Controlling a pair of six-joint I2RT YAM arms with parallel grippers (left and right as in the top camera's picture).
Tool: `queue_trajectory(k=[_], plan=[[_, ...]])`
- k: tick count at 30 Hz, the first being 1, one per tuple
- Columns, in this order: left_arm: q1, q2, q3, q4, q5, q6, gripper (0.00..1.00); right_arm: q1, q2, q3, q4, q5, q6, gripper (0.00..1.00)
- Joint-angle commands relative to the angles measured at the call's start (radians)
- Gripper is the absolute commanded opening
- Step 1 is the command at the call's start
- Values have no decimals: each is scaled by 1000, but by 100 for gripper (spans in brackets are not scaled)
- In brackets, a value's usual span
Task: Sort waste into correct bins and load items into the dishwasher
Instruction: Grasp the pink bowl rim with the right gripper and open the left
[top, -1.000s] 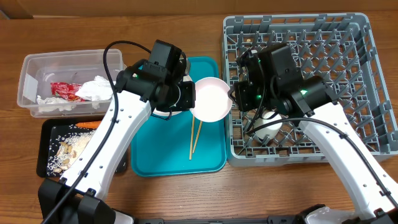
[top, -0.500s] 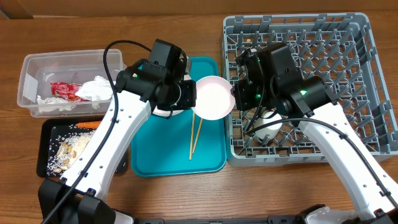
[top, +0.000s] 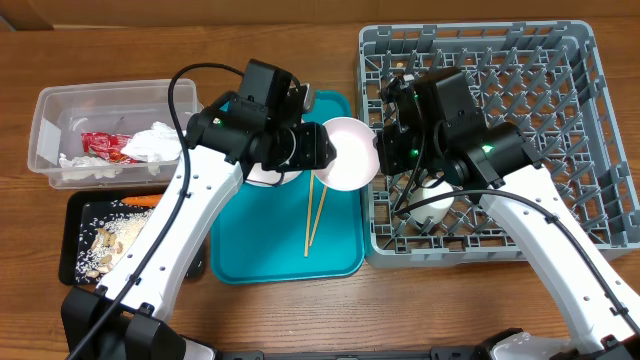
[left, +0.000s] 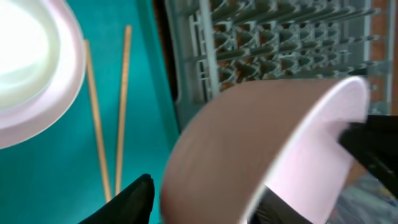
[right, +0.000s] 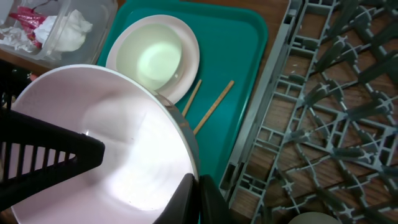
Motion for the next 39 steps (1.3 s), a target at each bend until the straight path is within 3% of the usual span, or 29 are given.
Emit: queue_trajectory(k=[1, 11, 17, 21, 28, 31, 35, 39], plan=[[10, -10, 39, 16, 64, 2, 50, 0, -3, -2, 16, 78, -3, 4], [87, -10, 183, 10, 102, 33, 52, -1, -3, -2, 94, 233, -4, 4], [134, -10, 207, 21, 93, 35, 60, -1, -3, -2, 203, 364, -14, 4], [159, -10, 207, 17, 87, 71, 63, -3, -3, -2, 271, 451, -124, 4], [162, -10, 206, 0, 49, 74, 89, -3, 22, -2, 426, 498, -383, 4], [162, -10, 206, -6, 34, 74, 100, -3, 72, -2, 485, 602, -509, 4], [162, -10, 206, -17, 34, 74, 100, -3, 150, -3, 613, 802, -595, 4], [162, -10, 206, -18, 34, 74, 100, -8, 201, -3, 782, 843, -661, 4]])
